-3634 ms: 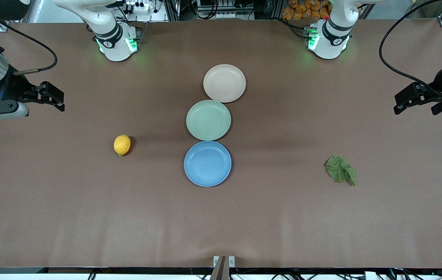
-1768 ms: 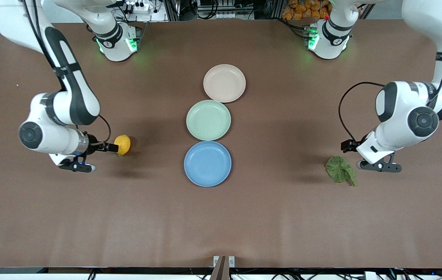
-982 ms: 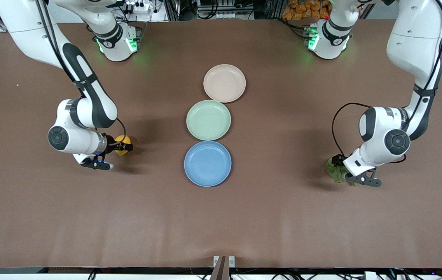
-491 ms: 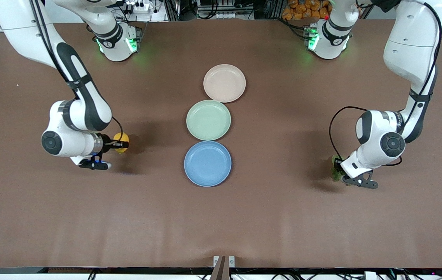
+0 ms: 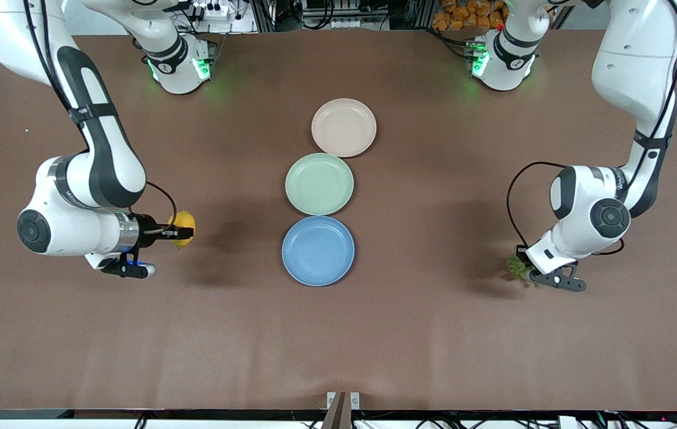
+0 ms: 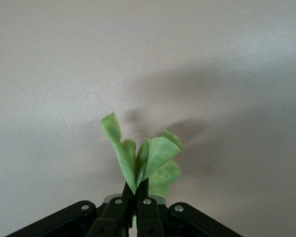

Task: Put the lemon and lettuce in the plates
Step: 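Grasp the lemon with the right gripper while the left gripper grasps the lettuce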

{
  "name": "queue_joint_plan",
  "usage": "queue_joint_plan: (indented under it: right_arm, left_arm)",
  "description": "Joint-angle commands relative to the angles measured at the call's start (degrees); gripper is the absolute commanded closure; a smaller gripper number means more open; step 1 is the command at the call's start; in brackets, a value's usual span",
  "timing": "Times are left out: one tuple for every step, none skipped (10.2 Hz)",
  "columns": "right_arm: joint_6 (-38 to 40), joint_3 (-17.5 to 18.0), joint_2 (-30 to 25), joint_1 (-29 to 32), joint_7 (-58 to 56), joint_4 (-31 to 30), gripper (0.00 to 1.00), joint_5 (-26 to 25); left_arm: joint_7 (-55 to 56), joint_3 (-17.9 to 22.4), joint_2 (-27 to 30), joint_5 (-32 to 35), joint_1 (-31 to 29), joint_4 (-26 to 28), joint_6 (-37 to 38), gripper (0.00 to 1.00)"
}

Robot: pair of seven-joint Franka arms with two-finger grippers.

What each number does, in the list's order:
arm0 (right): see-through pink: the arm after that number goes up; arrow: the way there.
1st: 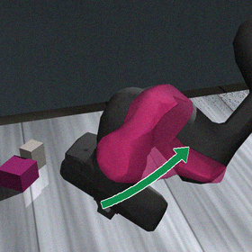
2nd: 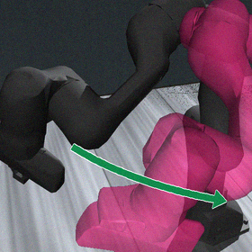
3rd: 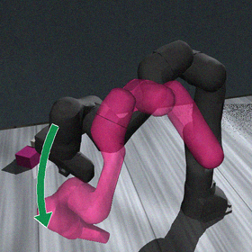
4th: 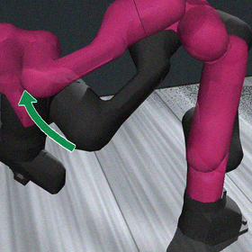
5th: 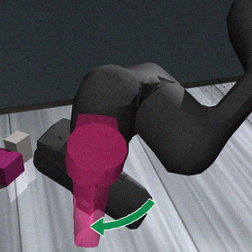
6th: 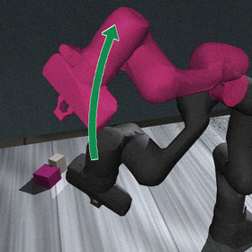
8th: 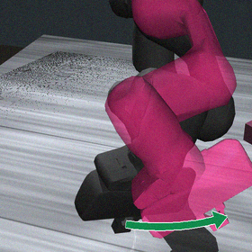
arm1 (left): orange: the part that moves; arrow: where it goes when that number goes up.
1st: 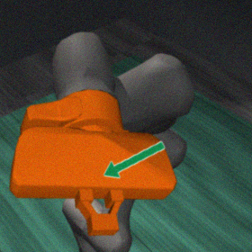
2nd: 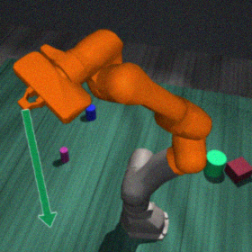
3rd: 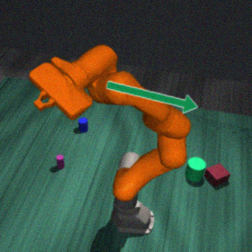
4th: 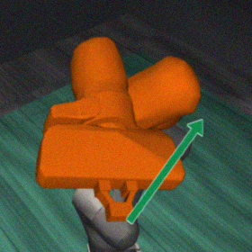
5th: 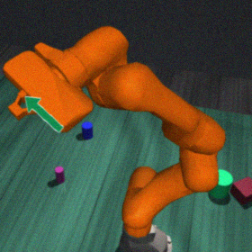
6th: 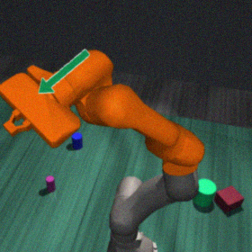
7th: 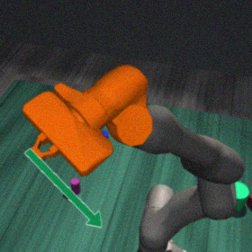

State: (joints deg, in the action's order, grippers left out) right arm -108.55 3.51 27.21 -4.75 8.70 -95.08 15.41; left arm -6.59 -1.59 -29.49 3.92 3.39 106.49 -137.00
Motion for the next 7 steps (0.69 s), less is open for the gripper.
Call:
queue_joint_plan:
  right_arm:
    - [0.54, 0.36, 3.46, -2.71, 3.76, 5.50, 0.91, 0.77]
    - [0.45, 0.54, 5.21, -3.77, 3.96, 7.78, 0.89, 0.59]
    - [-1.46, 1.41, 6.70, -4.82, 4.22, 9.63, 0.89, 0.59]
    - [-4.18, 2.46, 8.11, -5.53, 5.53, 11.13, 0.88, 0.76]
    - [-6.82, 3.17, 10.30, -6.76, 7.98, 13.15, 0.88, 0.77]
    - [-10.41, 4.91, 11.80, -7.64, 11.22, 13.95, 0.87, 0.77]
    - [-14.89, 5.45, 13.12, -9.13, 15.52, 14.04, 0.87, 0.77]
  left_arm:
    - [6.90, -0.08, 9.50, -0.66, 3.97, 1.44, 9.34, 1.00]
    - [12.25, -1.22, 12.41, -0.84, 5.73, 1.18, 13.73, 1.00]
    - [17.87, -3.84, 14.26, -0.93, 6.09, 1.18, 17.35, 1.00]
    - [24.02, -6.65, 15.50, -1.02, 6.36, 1.35, 20.43, 1.00]
    - [28.78, -8.42, 16.91, -1.54, 7.14, 1.36, 22.02, 1.00]
    - [32.65, -10.09, 18.31, -3.46, 7.85, 1.36, 23.35, 1.00]
    - [36.35, -10.89, 19.02, -6.44, 9.07, 1.36, 24.32, 1.00]
